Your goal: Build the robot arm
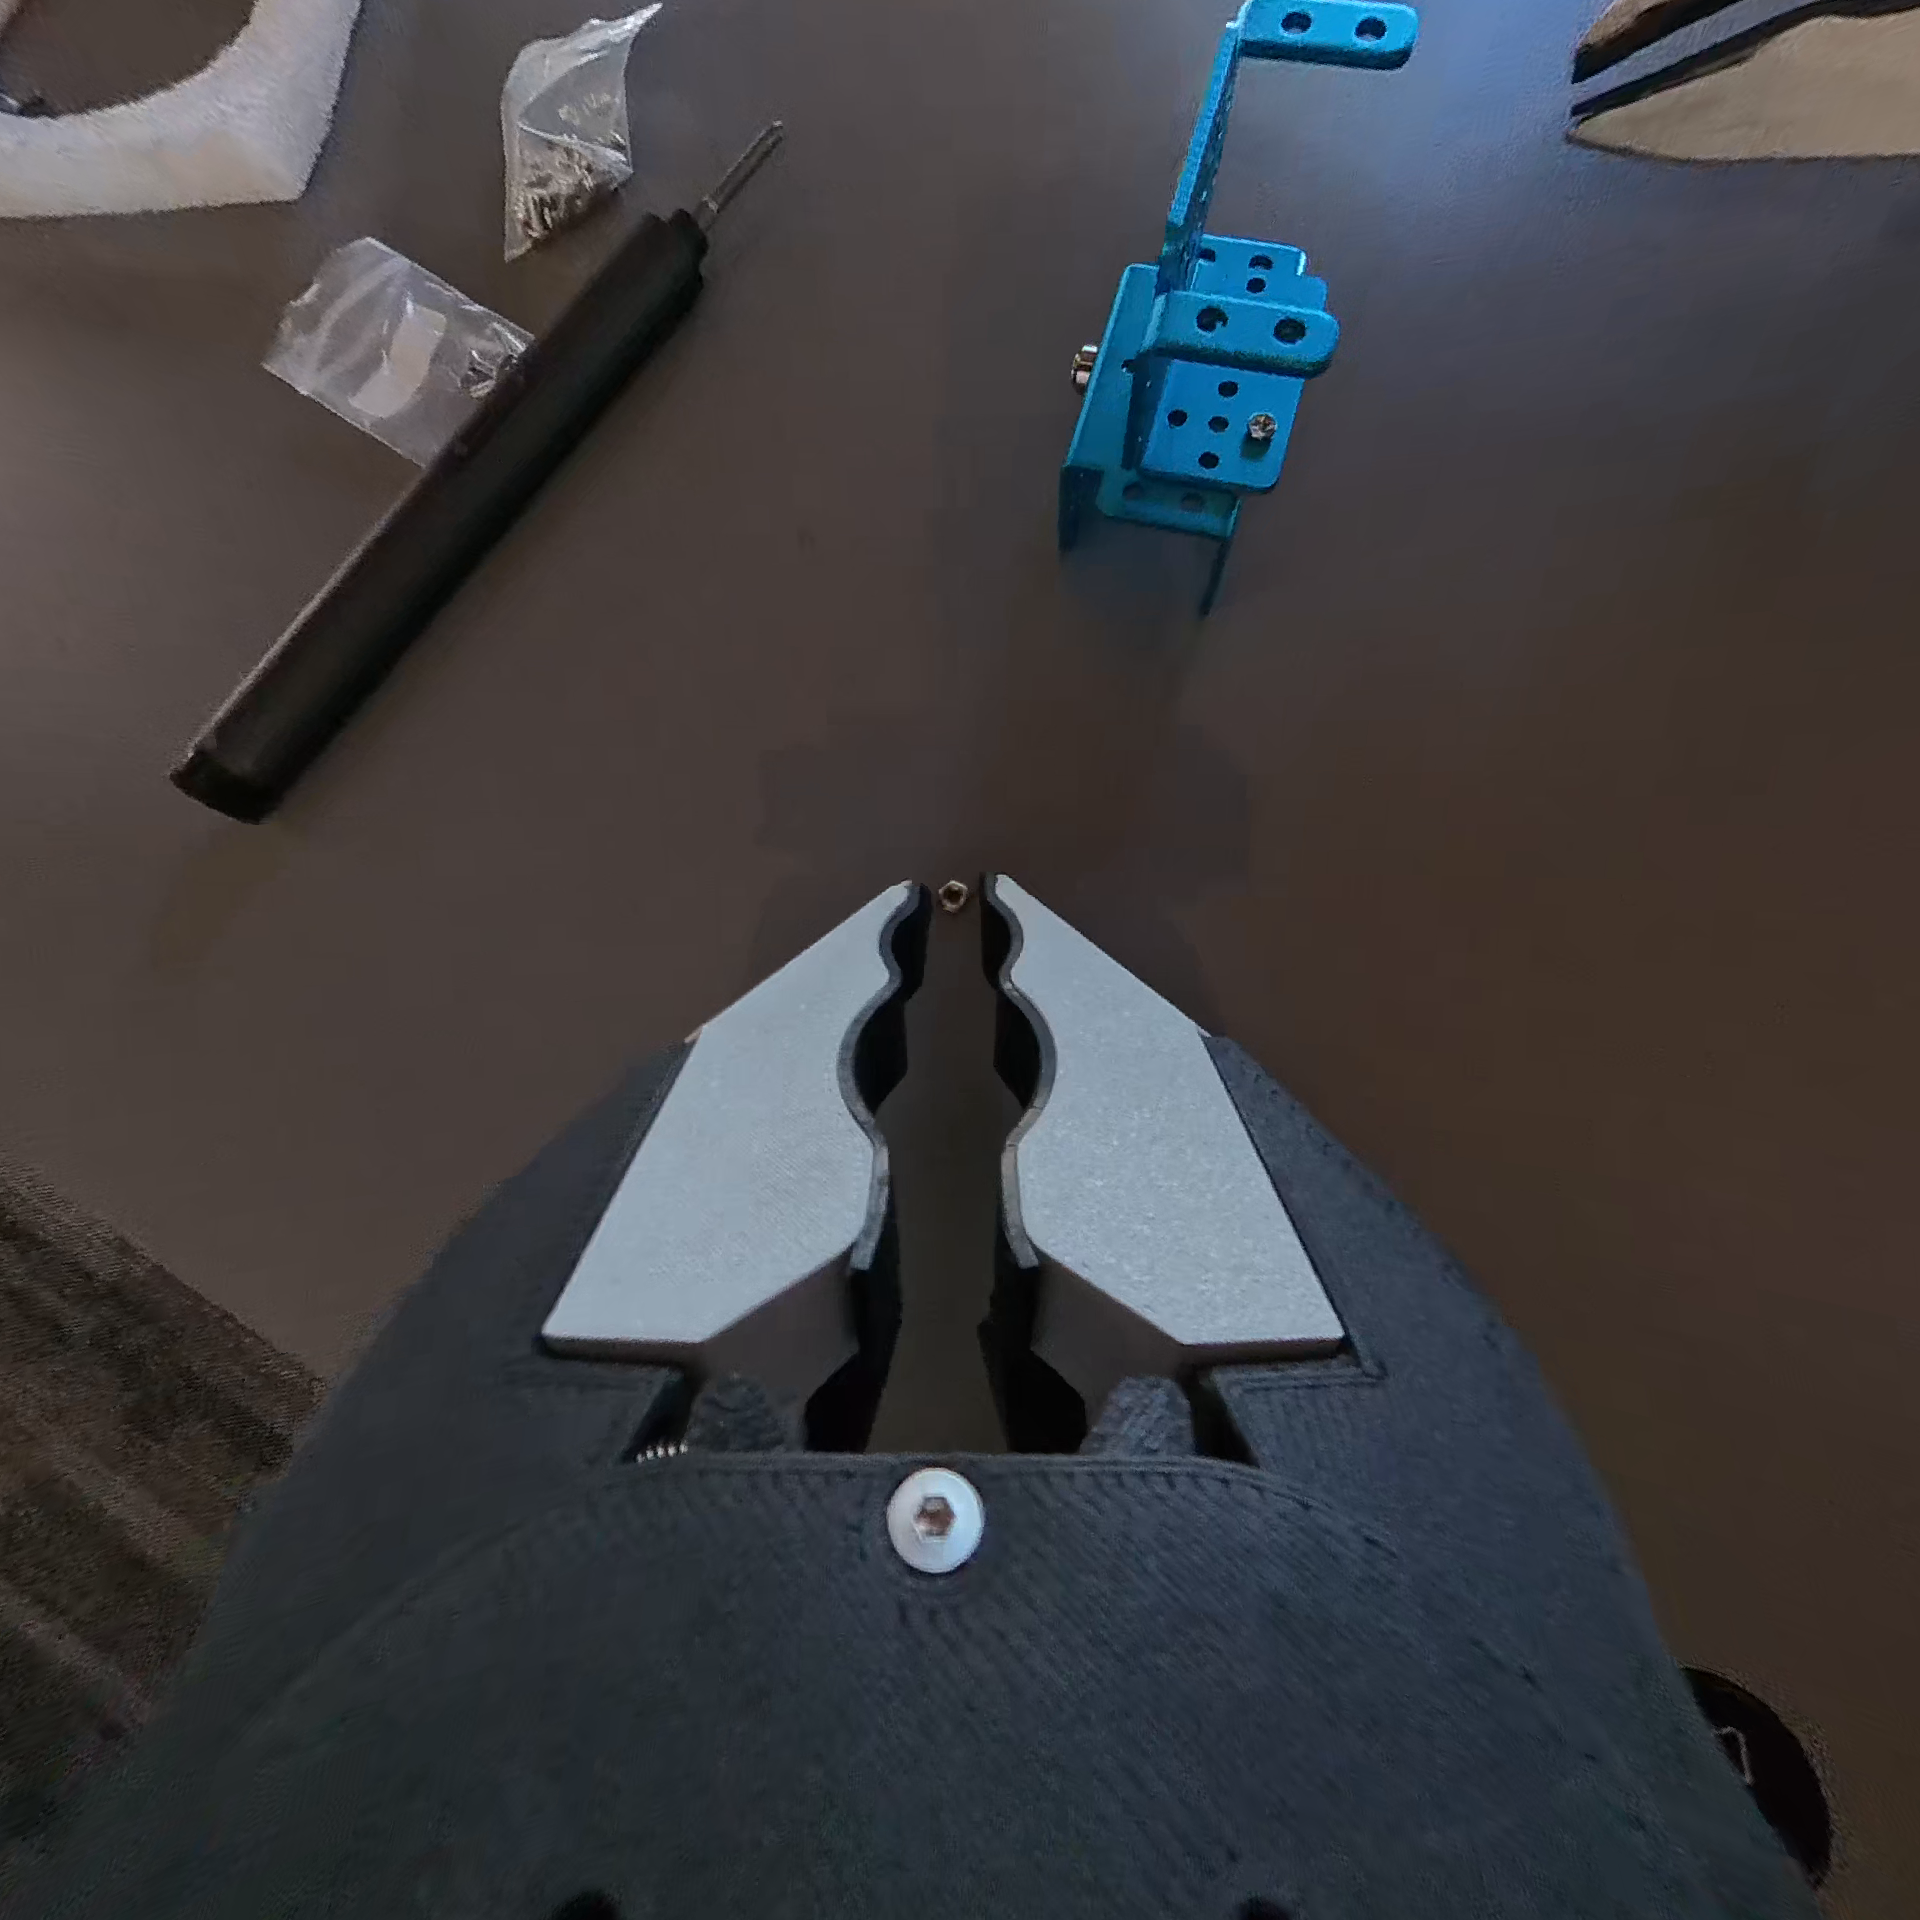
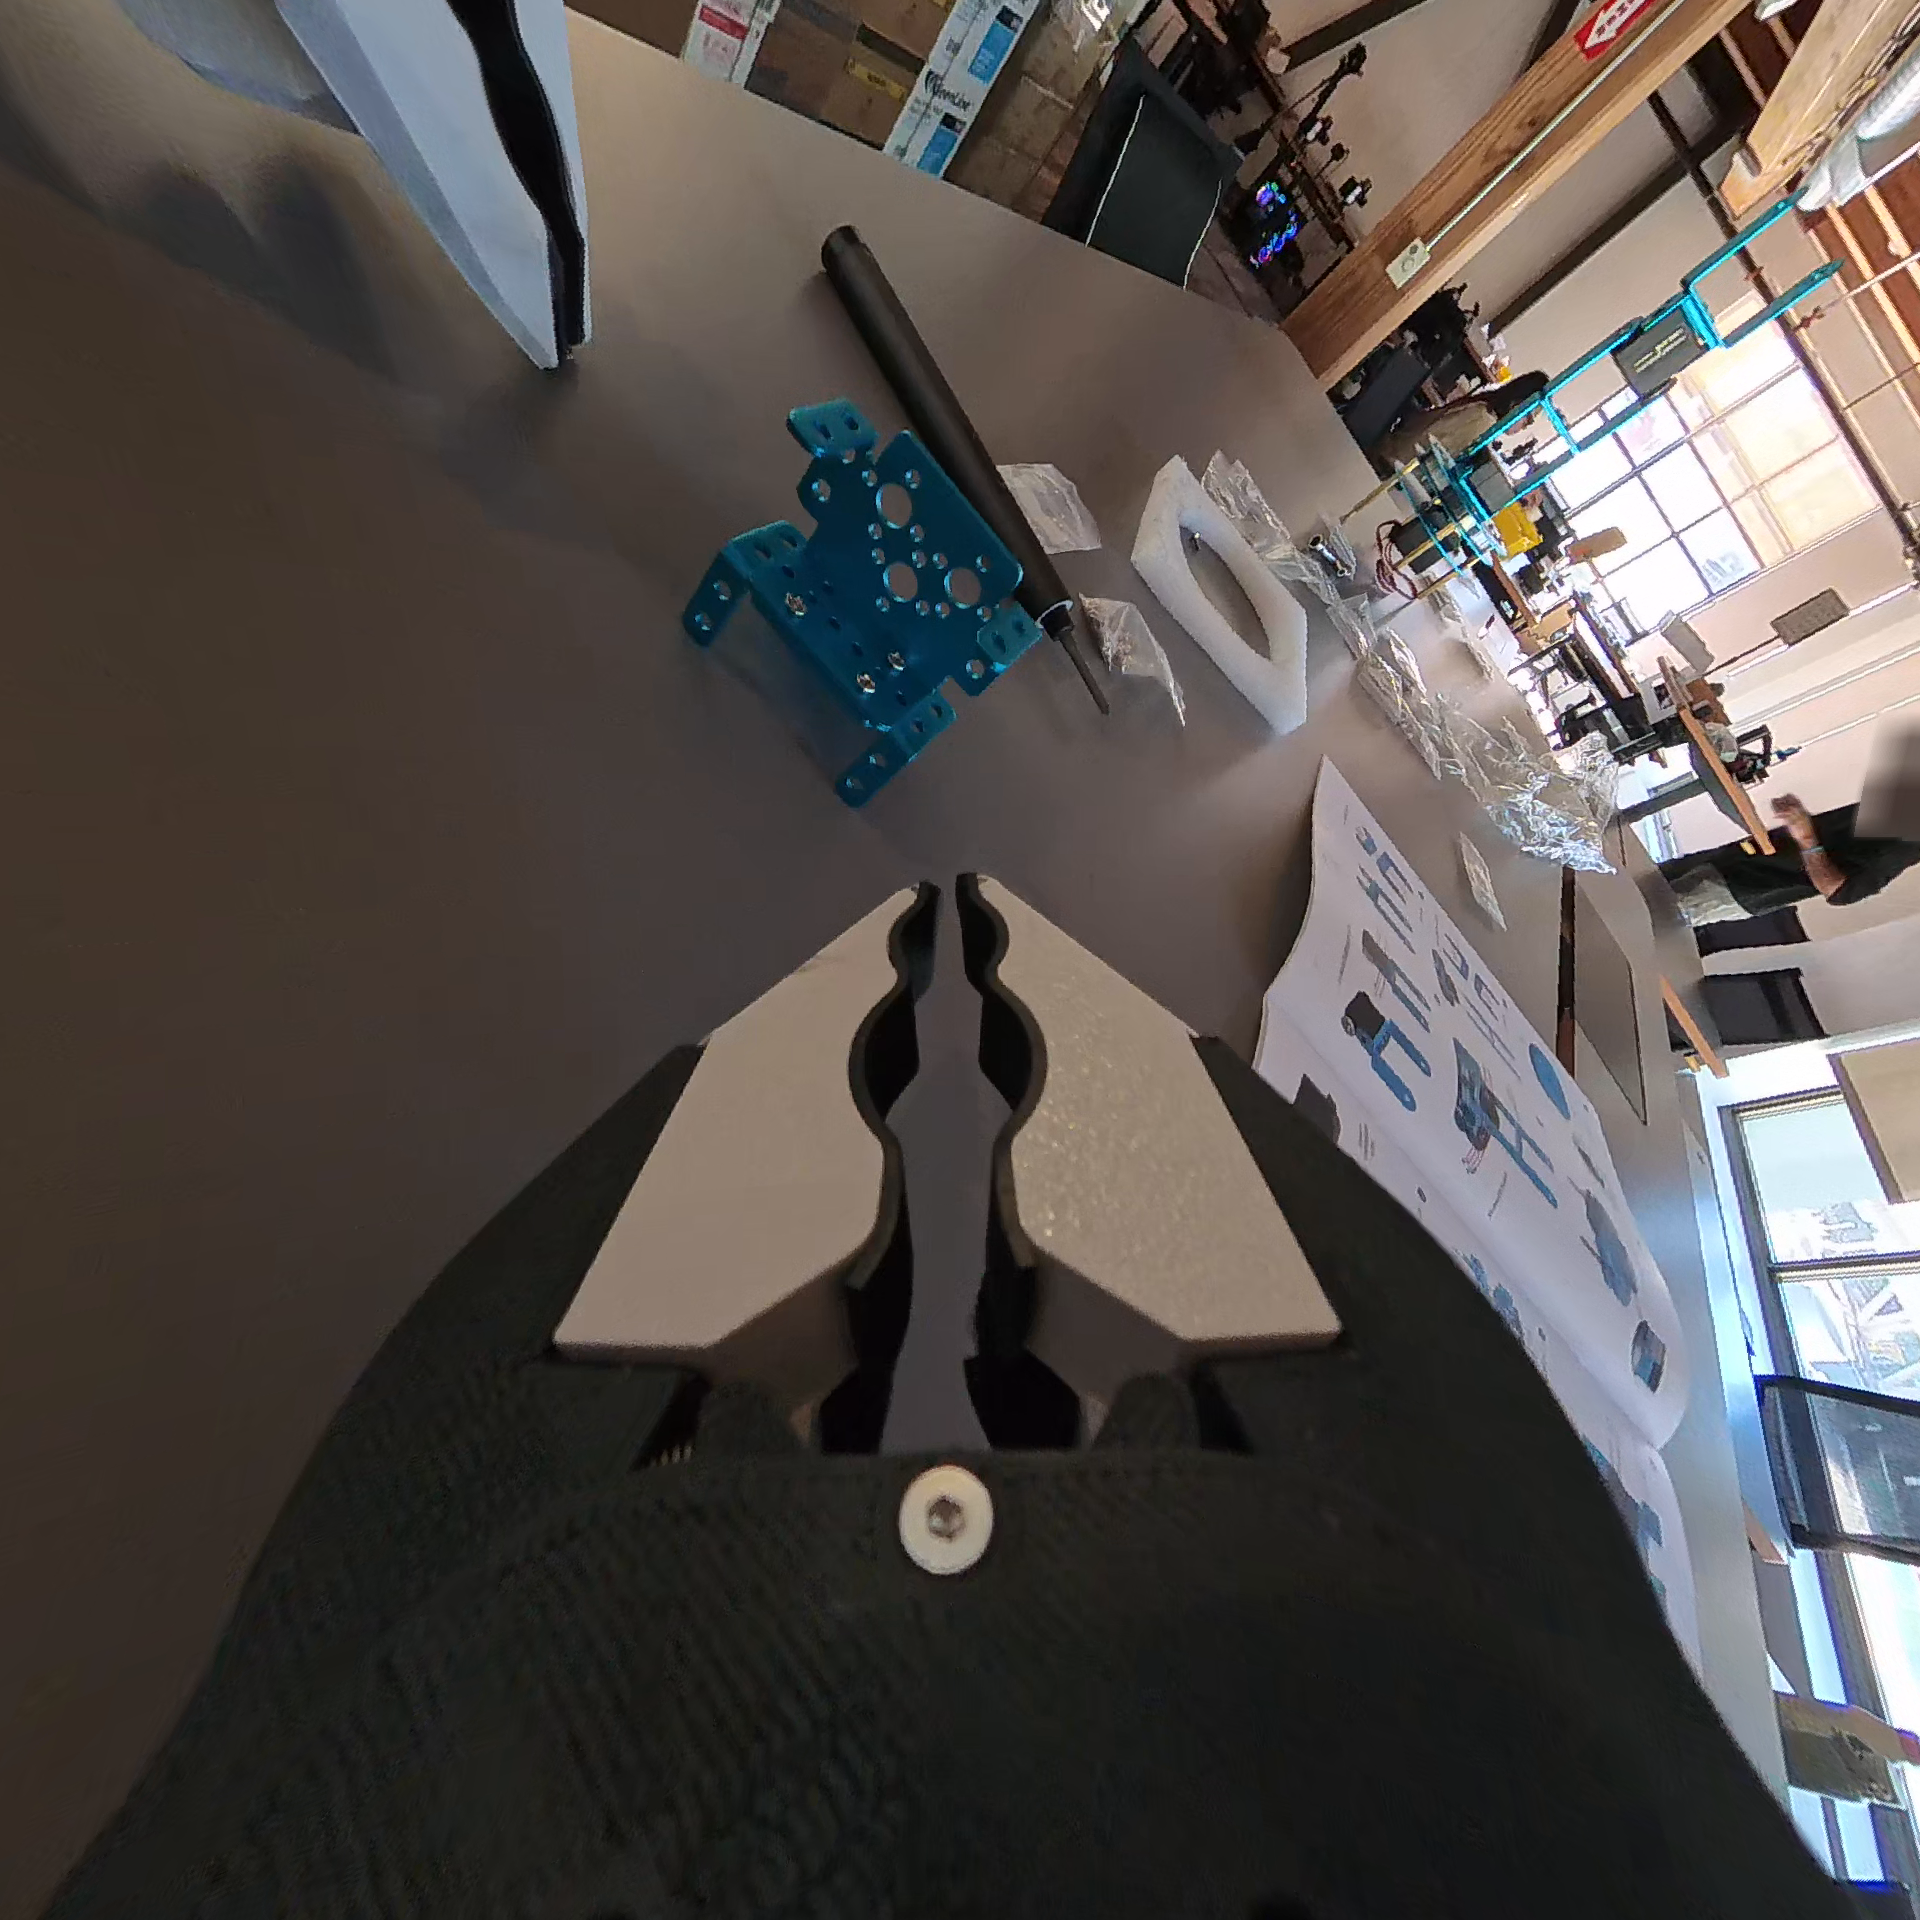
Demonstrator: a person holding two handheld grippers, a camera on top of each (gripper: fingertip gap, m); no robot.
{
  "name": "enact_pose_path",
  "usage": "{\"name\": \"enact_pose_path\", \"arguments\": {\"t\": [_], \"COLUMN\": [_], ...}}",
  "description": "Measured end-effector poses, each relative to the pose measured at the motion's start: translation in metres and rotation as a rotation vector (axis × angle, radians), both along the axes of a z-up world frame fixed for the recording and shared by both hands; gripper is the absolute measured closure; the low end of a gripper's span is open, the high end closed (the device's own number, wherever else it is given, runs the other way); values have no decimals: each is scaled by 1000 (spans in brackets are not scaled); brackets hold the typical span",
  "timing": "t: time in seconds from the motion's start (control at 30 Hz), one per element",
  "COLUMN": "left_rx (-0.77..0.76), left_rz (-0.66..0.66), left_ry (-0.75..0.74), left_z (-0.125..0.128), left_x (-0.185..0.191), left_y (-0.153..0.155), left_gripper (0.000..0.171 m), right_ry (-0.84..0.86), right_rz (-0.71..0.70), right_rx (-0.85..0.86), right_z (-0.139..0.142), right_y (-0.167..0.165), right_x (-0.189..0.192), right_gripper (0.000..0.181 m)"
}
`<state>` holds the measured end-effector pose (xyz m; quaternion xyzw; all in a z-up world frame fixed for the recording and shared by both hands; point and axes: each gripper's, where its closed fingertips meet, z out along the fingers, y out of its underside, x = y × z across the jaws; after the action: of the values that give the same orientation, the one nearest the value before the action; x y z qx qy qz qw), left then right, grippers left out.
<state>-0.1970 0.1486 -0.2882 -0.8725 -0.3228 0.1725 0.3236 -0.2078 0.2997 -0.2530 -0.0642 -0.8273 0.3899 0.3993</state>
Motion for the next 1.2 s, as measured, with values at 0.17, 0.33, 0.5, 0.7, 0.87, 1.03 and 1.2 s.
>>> {"name": "enact_pose_path", "arguments": {"t": [0.17,0.33,0.5,0.7,0.87,1.03,1.2], "left_rx": [-20,11,160,496,782,1024,1123], "left_rz": [2,20,14,-52,-84,-105,-91], "left_ry": [-13,-61,-134,-306,-483,-634,-690], "left_z": [-1,0,13,43,66,87,93], "left_x": [-1,1,12,39,53,57,58], "left_y": [1,2,21,76,112,124,130], "left_gripper": [168,168,168,168,168,169,171], "right_ry": [-7,-6,-6,6,-45,-62,-79], "right_rz": [-7,-3,5,59,193,170,165], "right_rx": [2,-15,-19,-67,-246,-348,-416], "right_z": [-5,-3,-2,9,35,47,57], "right_y": [6,5,4,-8,-33,-31,-26], "right_x": [2,2,4,19,57,61,66], "right_gripper": [177,178,178,176,164,162,162]}}
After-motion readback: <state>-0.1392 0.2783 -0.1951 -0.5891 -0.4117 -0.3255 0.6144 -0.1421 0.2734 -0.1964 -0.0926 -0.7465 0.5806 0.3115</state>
